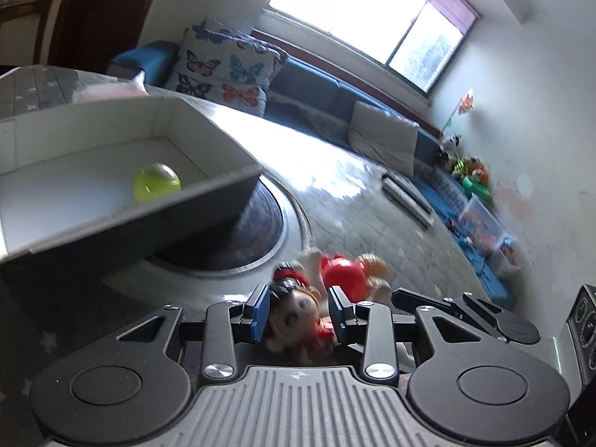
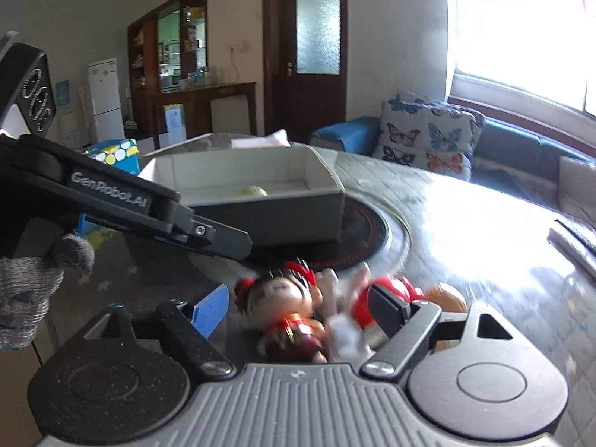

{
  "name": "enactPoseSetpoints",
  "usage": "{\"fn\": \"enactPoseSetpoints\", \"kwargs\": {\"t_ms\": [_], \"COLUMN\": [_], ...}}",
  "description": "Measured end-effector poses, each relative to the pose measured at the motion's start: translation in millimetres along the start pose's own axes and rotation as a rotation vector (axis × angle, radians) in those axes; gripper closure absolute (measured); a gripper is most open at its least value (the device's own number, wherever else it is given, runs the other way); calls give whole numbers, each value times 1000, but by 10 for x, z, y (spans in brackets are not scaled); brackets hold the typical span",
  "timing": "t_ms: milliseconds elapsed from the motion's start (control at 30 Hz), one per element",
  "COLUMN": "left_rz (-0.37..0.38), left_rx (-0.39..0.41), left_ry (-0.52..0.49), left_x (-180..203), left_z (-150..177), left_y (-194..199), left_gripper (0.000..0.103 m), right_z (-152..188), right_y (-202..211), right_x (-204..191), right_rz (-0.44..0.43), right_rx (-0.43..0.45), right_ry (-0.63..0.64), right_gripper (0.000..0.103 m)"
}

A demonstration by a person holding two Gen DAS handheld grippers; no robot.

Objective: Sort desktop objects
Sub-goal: 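Move the right gripper back to the red-haired doll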

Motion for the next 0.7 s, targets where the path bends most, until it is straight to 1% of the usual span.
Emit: {"fn": "enactPoseSetpoints", "kwargs": {"t_ms": [233,367,467,700], "left_rz": [14,13,8,-22], "left_rx": [-49,-72,-81,-49], "left_ry": [-6,-3,-1,26], "left_x": [85,96,108,-11], "left_z": [202,234,252,175], "left_y": [-78,-126,-155,-109], "left_gripper": [66,66,66,66], "right_z": [298,415,399,234], "right_y": [-6,-34,-47,28], "right_x": [159,197,191,32], "right_rz": [37,45,53,27], "right_rx": [-46,-63,-60,15], "right_ry": [-57,-77,-80,-28], "right_gripper": [19,19,19,19]}}
Point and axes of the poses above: each gripper's, at about its wrist camera, not at the fingertips, and y roughly against the way its jaws point, x to its right, z to its underside, the point moved 5 cm from there along -y, roughly the way its jaws point, and after that the axes turned 1 degree about -x, right-handed, at the moved point
